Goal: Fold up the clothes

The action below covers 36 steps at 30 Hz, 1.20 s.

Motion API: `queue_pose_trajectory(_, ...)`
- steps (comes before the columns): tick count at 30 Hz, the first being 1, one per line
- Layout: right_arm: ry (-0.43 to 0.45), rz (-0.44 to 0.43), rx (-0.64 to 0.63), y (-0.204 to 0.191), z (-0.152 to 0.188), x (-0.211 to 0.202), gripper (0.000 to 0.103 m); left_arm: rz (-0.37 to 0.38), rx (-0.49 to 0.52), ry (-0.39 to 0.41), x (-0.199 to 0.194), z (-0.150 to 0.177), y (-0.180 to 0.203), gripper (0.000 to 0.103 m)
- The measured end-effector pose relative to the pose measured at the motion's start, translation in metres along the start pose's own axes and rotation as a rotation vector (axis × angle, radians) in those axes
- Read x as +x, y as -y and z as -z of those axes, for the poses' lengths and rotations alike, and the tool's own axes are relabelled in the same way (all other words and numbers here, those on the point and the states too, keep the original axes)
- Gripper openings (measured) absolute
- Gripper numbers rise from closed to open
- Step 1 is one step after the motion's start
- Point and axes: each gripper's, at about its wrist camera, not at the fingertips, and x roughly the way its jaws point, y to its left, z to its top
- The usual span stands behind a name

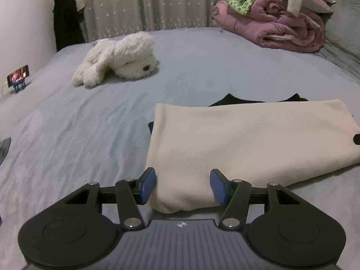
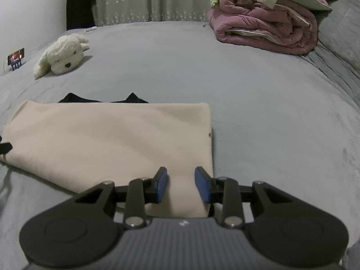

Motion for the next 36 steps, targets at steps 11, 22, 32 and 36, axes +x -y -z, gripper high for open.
queue_pose_trajectory(11, 0.021, -0.001, -0.004, -0.001, 0.001, 0.008, 0.032, 0.005, -0.083, -0.094, 0.004, 0.003, -0.008, 0.058)
queue_pose_trajectory(22, 0.057, -0.024, 0.061, -0.001, -0.003, -0.001, 0.035, 0.004, -0.158, -0.03, -0.011, -0.005, -0.021, 0.058)
queue_pose_trajectory(32, 0.047, -0.113, 0.021, -0.034, 0.001, -0.006, 0.042, -0.062, -0.068, 0.089, -0.027, -0.004, -0.001, 0.057)
queue_pose_trajectory(36, 0.08, -0.112, -0.1, -0.068, 0.01, -0.006, 0.043, -0.041, 0.046, 0.1, -0.023, 0.006, 0.022, 0.057)
